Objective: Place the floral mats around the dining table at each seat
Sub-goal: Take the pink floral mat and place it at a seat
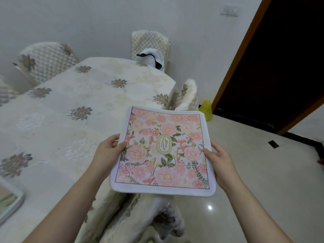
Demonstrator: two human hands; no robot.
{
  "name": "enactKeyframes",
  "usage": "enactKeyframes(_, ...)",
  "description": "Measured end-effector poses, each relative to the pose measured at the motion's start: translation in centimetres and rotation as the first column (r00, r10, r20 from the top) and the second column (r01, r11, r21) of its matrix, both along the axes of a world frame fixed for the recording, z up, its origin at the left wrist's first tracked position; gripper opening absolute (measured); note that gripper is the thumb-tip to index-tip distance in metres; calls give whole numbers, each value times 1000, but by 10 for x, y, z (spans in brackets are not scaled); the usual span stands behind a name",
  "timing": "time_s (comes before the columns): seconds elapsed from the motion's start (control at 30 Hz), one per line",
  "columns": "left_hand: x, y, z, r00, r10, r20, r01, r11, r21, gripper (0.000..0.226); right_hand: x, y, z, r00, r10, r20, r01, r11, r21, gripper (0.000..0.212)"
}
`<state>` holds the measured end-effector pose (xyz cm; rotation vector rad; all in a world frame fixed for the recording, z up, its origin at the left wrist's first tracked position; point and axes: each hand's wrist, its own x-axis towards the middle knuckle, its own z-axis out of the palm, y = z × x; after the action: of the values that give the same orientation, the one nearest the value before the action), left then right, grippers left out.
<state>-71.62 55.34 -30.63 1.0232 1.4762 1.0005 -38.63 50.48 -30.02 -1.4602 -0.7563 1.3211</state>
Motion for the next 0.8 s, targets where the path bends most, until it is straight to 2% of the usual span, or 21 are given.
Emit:
enactKeyframes(0.23,9,-5,-10,985,171,-6,-171,985,-29,18,11,55,-9,984,164,-77,-166,986,-19,31)
enactKeyframes(0.47,35,-19,-16,938,346,-6,-345,934,-95,20,30,115,-7,933,350,-80,-352,936,-17,29)
enactKeyframes(0.67,24,-46,-14,851,525,-30,-525,844,-108,15,-1,149,-11,838,534,-114,-540,841,-33,27)
enactKeyframes(0.8,6,-75,-17,760,648,-45,-649,753,-110,17,-46,163,-10,735,674,-66,-677,736,-26,24)
